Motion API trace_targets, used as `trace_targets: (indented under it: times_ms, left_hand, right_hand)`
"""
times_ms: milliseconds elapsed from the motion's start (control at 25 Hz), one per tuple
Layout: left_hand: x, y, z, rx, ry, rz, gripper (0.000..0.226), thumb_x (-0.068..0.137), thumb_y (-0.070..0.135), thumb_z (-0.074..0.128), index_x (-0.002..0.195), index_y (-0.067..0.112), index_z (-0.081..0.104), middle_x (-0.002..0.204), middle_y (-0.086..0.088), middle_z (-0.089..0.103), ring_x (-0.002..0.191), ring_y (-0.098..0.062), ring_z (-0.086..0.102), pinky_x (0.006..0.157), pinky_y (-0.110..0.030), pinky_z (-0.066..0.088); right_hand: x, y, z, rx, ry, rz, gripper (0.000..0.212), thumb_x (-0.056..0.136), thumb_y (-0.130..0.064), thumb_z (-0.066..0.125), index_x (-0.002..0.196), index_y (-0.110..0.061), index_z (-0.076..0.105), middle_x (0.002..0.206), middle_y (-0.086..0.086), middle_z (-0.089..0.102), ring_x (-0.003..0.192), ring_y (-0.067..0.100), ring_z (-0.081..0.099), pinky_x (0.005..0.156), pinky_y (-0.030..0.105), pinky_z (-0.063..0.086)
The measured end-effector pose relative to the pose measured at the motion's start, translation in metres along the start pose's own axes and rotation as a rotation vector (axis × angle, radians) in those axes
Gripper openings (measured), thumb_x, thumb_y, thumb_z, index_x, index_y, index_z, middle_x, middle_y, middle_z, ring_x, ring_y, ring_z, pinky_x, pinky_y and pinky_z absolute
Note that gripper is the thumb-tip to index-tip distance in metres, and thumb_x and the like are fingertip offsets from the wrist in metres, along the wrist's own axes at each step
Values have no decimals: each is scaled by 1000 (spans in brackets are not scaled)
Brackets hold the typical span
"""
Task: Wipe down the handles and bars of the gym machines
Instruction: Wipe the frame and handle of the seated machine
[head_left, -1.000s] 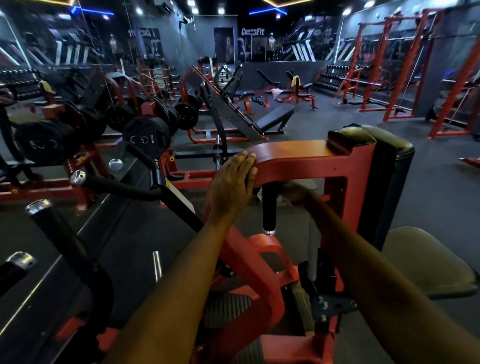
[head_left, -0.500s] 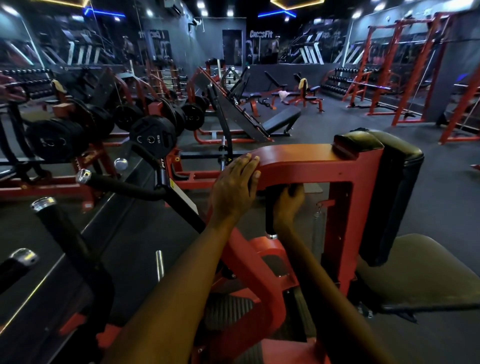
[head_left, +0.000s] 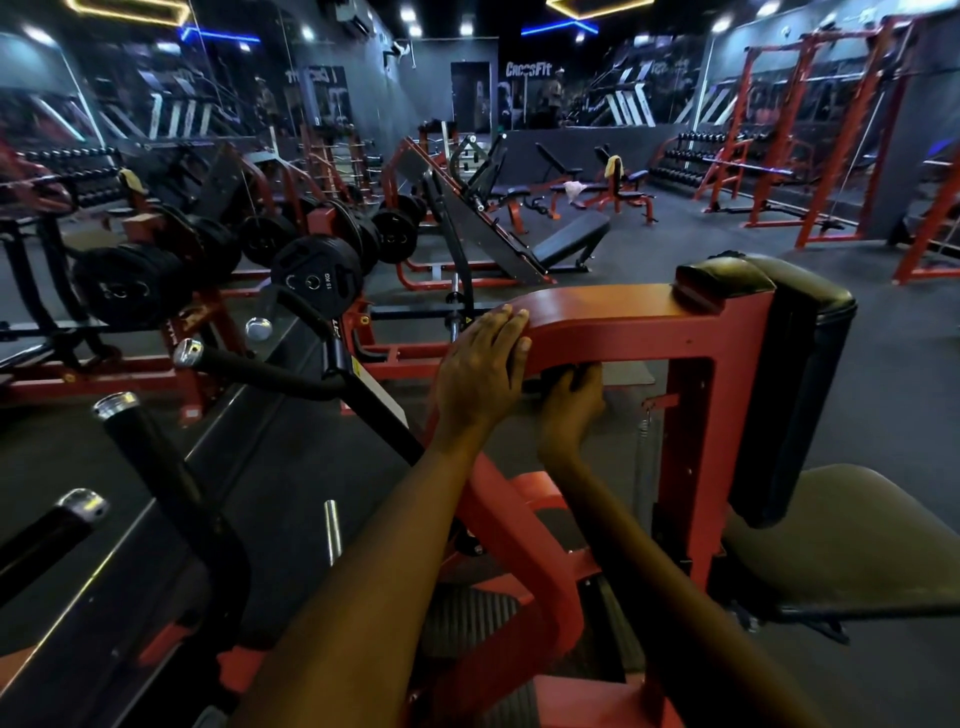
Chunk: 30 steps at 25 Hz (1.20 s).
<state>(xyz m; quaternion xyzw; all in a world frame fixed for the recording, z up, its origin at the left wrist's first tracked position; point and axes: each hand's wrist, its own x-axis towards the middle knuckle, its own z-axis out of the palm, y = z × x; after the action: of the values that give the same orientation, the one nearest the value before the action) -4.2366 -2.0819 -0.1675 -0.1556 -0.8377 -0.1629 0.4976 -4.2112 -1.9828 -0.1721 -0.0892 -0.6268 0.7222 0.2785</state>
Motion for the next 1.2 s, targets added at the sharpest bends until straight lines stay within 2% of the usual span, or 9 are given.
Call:
trace_targets:
  times_ms: [240, 400, 520, 680, 760, 880, 920, 1080, 1200]
  left_hand:
    - [1, 1, -5, -65, -43, -8, 50, 104, 40, 26, 127, 11, 59, 129, -10, 61, 108, -27, 64, 73, -37, 58]
    - [0, -5, -5, -121, -92, -20, 47, 103, 41, 31, 133, 14, 54, 135, -9, 56, 116, -27, 59, 78, -41, 58]
    - [-7, -3, -3, -128, -65, -54, 46, 103, 40, 33, 132, 12, 55, 134, -11, 57, 119, -28, 58, 83, -43, 56]
    - [-9, -5, -1, -89, -38, -26, 45, 103, 38, 34, 130, 11, 56, 132, -12, 59, 116, -29, 59, 82, -43, 56]
    - [-7, -6, 0, -75, -33, -34, 46, 104, 39, 32, 130, 11, 56, 132, -12, 59, 116, -29, 59, 83, -43, 56]
    - [-9, -6, 1, -49, -22, -46, 49, 104, 41, 28, 130, 12, 57, 133, -11, 59, 118, -28, 59, 86, -42, 55]
    - [-9, -5, 2, -45, -11, -46, 49, 104, 41, 28, 130, 12, 58, 132, -11, 59, 118, -28, 58, 87, -42, 55]
    - [-10, -4, 1, -39, 8, -41, 50, 104, 41, 27, 128, 11, 59, 131, -11, 60, 119, -28, 58, 89, -39, 54]
    - [-9, -3, 0, -44, 10, -40, 50, 104, 41, 26, 128, 11, 59, 130, -11, 61, 118, -28, 59, 87, -39, 55]
  right_hand:
    - [8, 56, -42, -310, -172, 17, 29, 96, -7, 47, 121, 2, 59, 114, 20, 64, 99, 22, 59, 68, 13, 39]
    - [21, 55, -50, -369, -341, 109, 21, 96, -4, 42, 86, -4, 60, 81, 10, 62, 72, 19, 57, 55, 20, 36]
    - [49, 9, -33, -154, -292, 74, 28, 93, 3, 39, 72, -11, 51, 67, 5, 47, 60, 13, 45, 54, 23, 35]
    - [30, 67, -45, -196, -254, 39, 31, 94, 0, 46, 116, -9, 65, 110, 5, 67, 96, 12, 59, 84, 27, 47]
    - [16, 101, -64, -266, -322, 114, 31, 91, 3, 51, 119, -4, 62, 109, 9, 69, 97, 11, 62, 89, 33, 49]
    - [29, 79, -72, -338, -483, 204, 27, 91, 12, 45, 112, 10, 60, 57, -1, 64, 48, -7, 56, 57, 16, 48]
    - [39, 60, -67, -309, -480, 204, 27, 91, 14, 42, 112, 15, 57, 55, 3, 56, 39, -3, 50, 46, 12, 41]
    - [50, 10, -37, -38, -324, 101, 25, 89, 11, 41, 101, 1, 60, 73, 7, 54, 60, 10, 49, 51, 12, 40]
    - [20, 49, -49, -70, -339, 89, 24, 94, 6, 45, 110, -4, 60, 84, -1, 61, 68, -8, 59, 64, 12, 47]
